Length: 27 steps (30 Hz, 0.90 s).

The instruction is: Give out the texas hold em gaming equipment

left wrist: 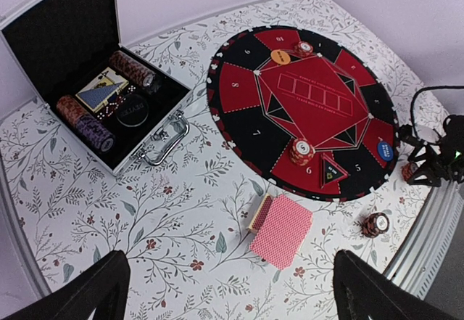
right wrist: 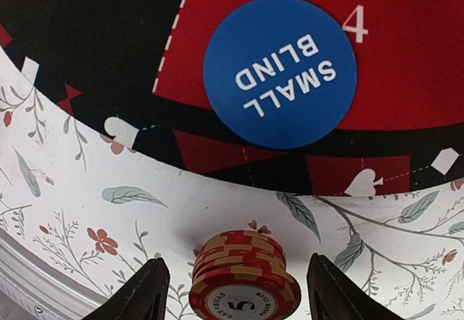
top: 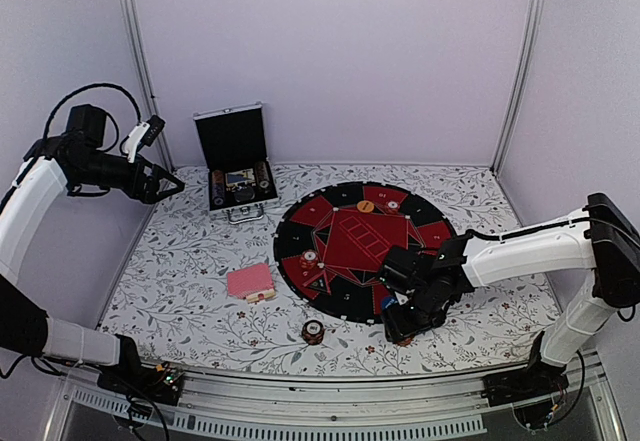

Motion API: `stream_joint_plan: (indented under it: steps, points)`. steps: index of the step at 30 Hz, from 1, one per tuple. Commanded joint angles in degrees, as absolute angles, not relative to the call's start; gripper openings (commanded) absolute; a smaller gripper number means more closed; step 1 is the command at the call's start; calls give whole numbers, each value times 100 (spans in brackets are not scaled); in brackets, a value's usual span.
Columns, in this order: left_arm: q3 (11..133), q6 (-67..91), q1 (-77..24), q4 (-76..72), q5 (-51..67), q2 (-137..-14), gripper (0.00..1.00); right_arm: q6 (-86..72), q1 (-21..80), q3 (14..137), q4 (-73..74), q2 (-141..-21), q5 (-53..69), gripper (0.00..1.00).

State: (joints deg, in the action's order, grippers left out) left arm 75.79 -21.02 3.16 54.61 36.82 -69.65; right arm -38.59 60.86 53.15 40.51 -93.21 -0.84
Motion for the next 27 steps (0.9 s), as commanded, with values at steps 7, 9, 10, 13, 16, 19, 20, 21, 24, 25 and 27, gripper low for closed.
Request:
stream_joint_plan:
  steps: [7,9,10,13,16,19,20,21,24,25,27]
  points:
    - [7708,-2151,346,5537,3692,-6912,100,-3850,6144,5247,3986,-9346,-114,61]
    - [7708,-2153,345,5537,3691,-6908,100,-3856,6144,5239,3992,-9346,-119,59]
    - [7708,-2151,352,5537,3691,-6901,100,-3858,6144,5231,3984,-9348,-115,58]
    - [7691,-2169,349,5537,3685,-6880,100,-3857,6148,5191,3959,-9381,-108,57]
    - [7699,-2180,354,5537,3674,-6882,100,-3860,6147,5168,3937,-9381,-97,56]
    - [7699,-2180,353,5542,3674,-6879,100,-3875,6142,5177,3932,-9371,-97,53]
    - [7704,-2180,345,5536,3677,-6881,100,-3876,6143,5184,3943,-9365,-103,51]
    - [7707,-2177,347,5541,3679,-6888,100,-3869,6144,5197,3958,-9362,-112,50]
    - [7716,-2171,350,5542,3690,-6892,100,-3885,6144,5250,4034,-9307,-161,48]
    - [7717,-2171,350,5543,3690,-6891,100,-3885,6144,5273,4058,-9279,-175,47]
    - [7721,-2171,356,5546,3691,-6891,100,-3885,6146,5318,4138,-9223,-185,47]
